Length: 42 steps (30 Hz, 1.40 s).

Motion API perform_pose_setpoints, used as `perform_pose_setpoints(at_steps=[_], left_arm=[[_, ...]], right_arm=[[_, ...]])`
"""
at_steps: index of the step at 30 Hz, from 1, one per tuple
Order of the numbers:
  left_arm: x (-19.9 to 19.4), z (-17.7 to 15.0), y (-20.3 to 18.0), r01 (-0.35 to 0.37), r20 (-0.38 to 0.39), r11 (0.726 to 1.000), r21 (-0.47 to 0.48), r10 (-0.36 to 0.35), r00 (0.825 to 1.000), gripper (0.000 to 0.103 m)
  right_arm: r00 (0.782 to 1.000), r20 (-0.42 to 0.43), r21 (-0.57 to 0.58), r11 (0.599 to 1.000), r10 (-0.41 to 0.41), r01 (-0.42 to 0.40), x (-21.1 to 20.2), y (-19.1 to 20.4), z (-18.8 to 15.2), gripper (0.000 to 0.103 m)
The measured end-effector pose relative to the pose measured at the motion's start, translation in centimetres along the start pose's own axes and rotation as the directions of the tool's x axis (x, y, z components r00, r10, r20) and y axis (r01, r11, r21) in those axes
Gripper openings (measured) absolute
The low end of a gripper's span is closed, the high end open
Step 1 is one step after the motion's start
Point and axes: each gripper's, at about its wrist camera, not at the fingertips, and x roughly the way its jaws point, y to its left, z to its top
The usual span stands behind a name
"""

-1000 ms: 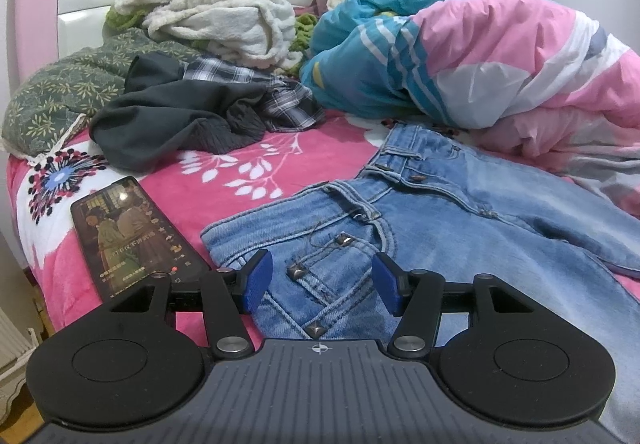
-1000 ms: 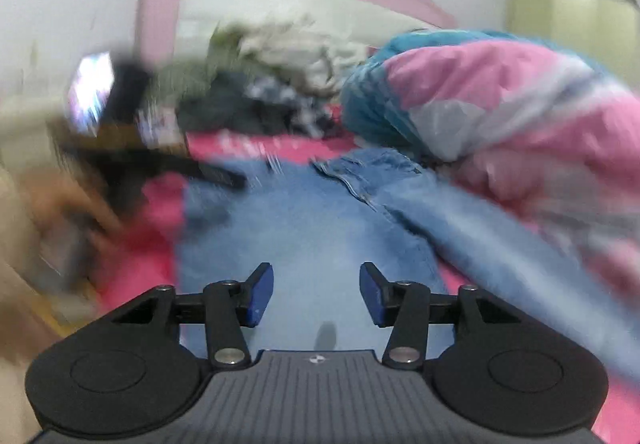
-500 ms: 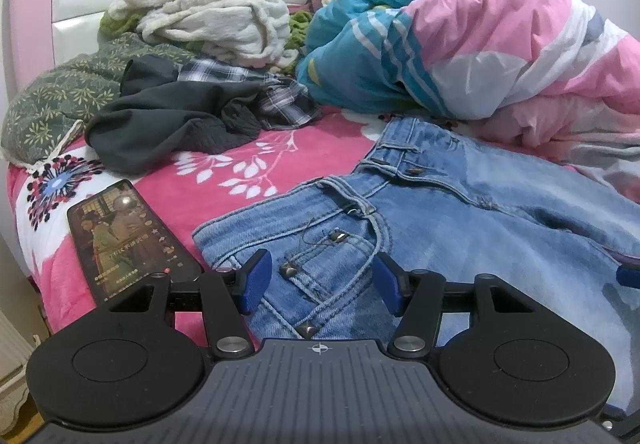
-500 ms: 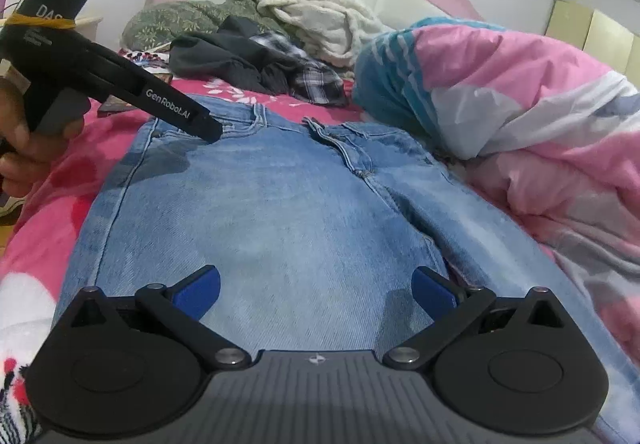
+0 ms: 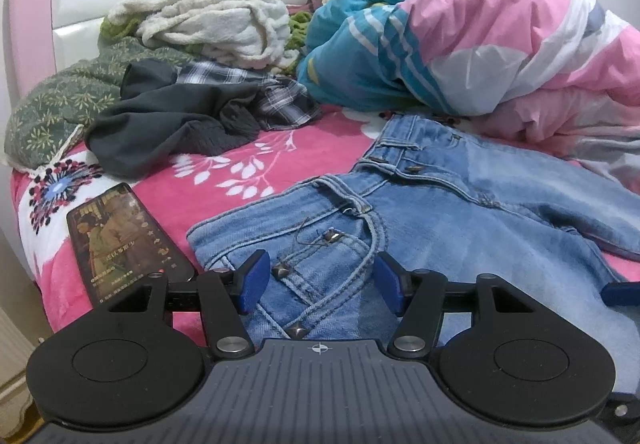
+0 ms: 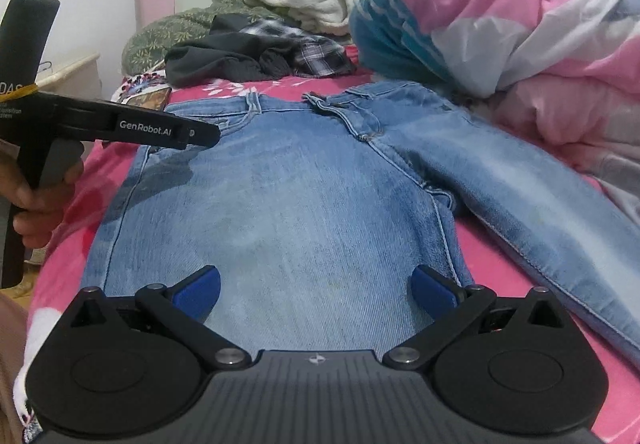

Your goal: Fold clothes

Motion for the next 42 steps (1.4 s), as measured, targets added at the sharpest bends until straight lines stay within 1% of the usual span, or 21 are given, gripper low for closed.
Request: perform_pose_setpoints(at_steps=[10, 31, 38, 42], left_arm=[[0.05, -0.07, -0.31, -0.012, 0.005, 1.000, 0.006, 0.012, 1.000, 0.060], [0.01, 0.06, -0.28, -0.009, 0.006, 1.000, 0.009, 0.009, 1.000, 0.060], [-0.04, 0.13, -0.07, 0.002, 0.002, 1.000, -0.003, -0.002, 1.000, 0.060], [-0.60, 0.32, 0.02, 0.037, 0.009, 0.999, -0.016, -0.037, 0.999, 0.060]], right_arm=[[1.000, 0.000, -0.001, 1.000, -0.004, 0.004, -0.01, 0.03, 0.04, 0.103], [1.000, -0.001, 0.001, 1.000, -0.003, 0.003, 0.03, -0.08, 0.05, 0.103], [1.000, -0.001, 0.002, 1.000, -0.003, 0.003, 0.04, -0.09, 0.05, 0.103], [1.000, 0.002, 0.002, 1.000, -0.004, 0.004, 0.05, -0.06, 0.02, 0.103]])
